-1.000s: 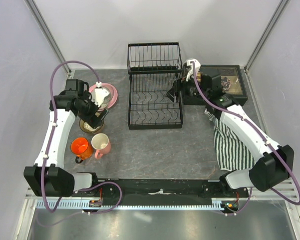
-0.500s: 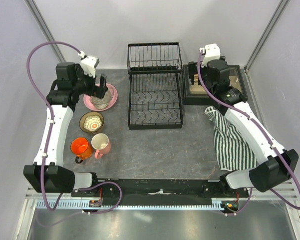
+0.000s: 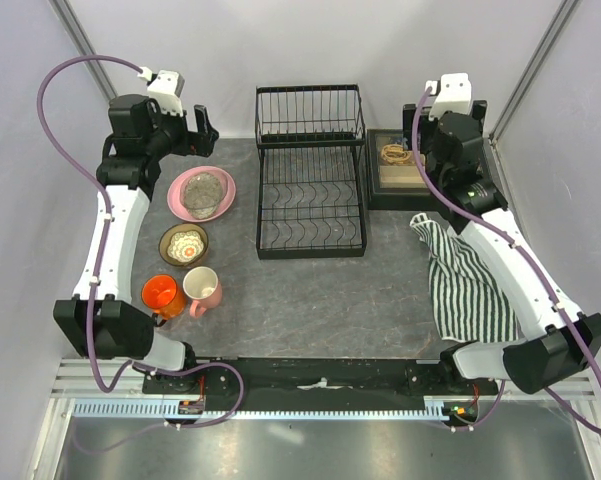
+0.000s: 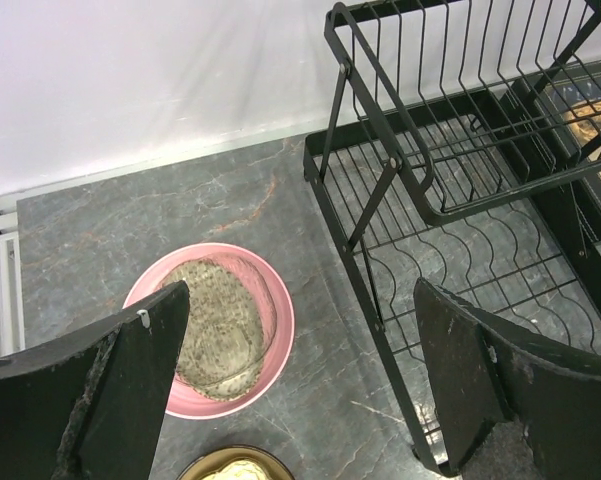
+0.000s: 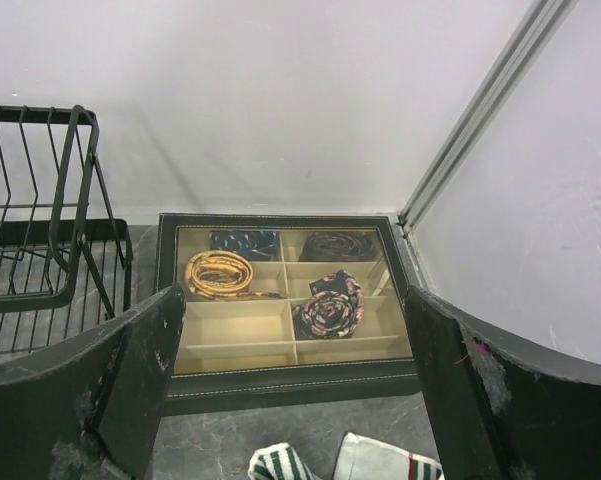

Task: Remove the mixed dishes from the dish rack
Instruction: Reset both arms

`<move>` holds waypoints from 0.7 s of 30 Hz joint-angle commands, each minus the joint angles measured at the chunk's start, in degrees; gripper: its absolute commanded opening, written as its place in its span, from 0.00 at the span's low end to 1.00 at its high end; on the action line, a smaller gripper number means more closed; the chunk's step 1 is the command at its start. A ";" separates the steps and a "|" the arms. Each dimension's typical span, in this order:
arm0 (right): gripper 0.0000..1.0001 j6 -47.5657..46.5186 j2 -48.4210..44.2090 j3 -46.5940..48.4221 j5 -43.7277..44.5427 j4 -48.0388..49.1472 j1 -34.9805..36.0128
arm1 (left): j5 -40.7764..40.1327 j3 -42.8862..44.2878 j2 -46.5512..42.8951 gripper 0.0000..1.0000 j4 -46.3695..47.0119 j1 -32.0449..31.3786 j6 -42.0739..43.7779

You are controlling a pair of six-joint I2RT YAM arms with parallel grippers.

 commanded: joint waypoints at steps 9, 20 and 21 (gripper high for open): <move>0.98 4.49 -1.54 -1.96 -0.02 3.39 -0.89 | 1.37 1.20 0.21 0.99 2.14 0.21 -2.32; 0.98 4.49 -2.25 -3.36 1.04 4.98 -2.21 | 1.64 0.41 -0.05 0.99 2.67 0.21 -2.85; 0.98 4.49 -2.25 -3.36 1.04 5.06 -2.12 | 1.73 0.32 -0.14 0.99 2.93 0.21 -2.85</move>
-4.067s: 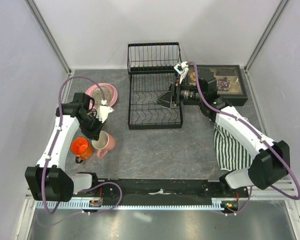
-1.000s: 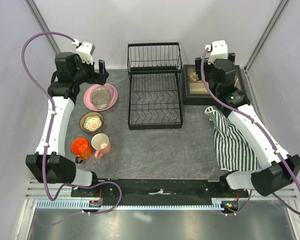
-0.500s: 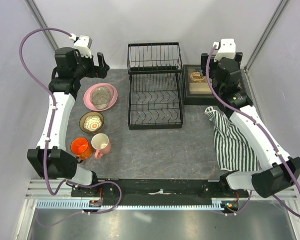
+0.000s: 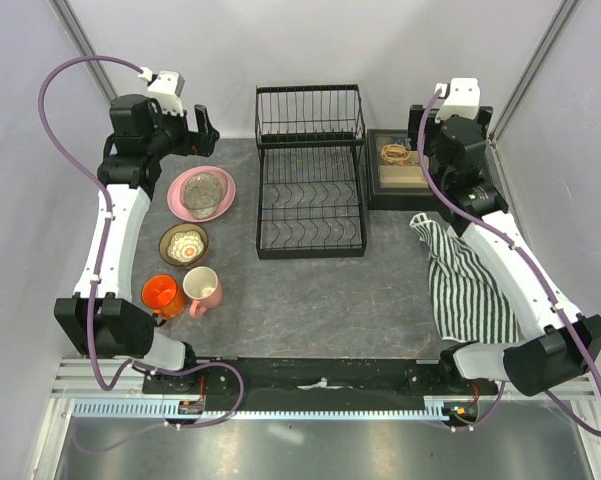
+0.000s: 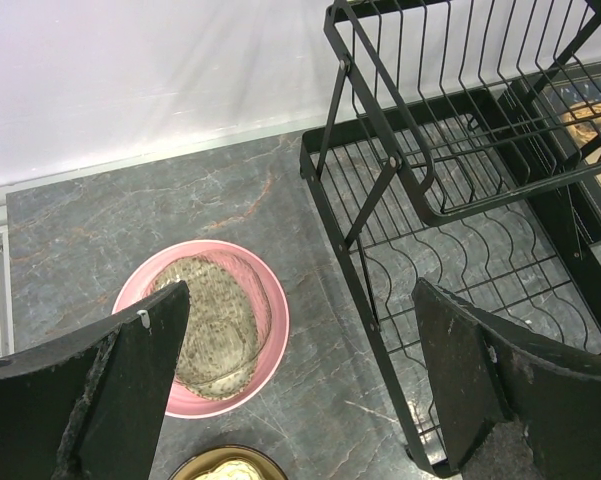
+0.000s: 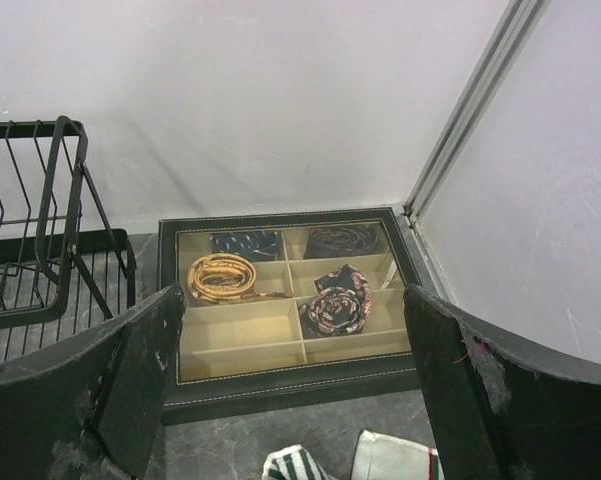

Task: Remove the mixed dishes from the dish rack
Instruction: Reset both arms

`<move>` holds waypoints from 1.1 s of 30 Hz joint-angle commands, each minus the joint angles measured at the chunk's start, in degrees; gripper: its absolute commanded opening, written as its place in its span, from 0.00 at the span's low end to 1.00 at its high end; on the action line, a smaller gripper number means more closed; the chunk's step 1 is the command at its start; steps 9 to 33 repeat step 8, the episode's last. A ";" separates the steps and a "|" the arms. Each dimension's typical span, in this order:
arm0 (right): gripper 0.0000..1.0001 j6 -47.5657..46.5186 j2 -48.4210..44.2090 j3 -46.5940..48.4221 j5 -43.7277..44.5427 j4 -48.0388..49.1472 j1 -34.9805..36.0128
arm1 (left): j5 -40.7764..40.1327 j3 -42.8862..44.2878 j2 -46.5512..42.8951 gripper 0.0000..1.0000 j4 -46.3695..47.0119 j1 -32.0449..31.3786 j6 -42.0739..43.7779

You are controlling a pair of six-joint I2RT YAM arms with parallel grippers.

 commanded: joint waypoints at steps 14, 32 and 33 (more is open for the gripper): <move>0.98 0.78 -1.33 -1.09 0.09 2.53 -0.66 | 1.33 -1.00 -1.61 0.99 3.68 0.21 -1.54; 0.98 0.78 -1.33 -1.09 0.09 2.53 -0.66 | 1.33 -1.00 -1.61 0.99 3.68 0.21 -1.54; 0.98 0.78 -1.33 -1.09 0.09 2.53 -0.66 | 1.33 -1.00 -1.61 0.99 3.68 0.21 -1.54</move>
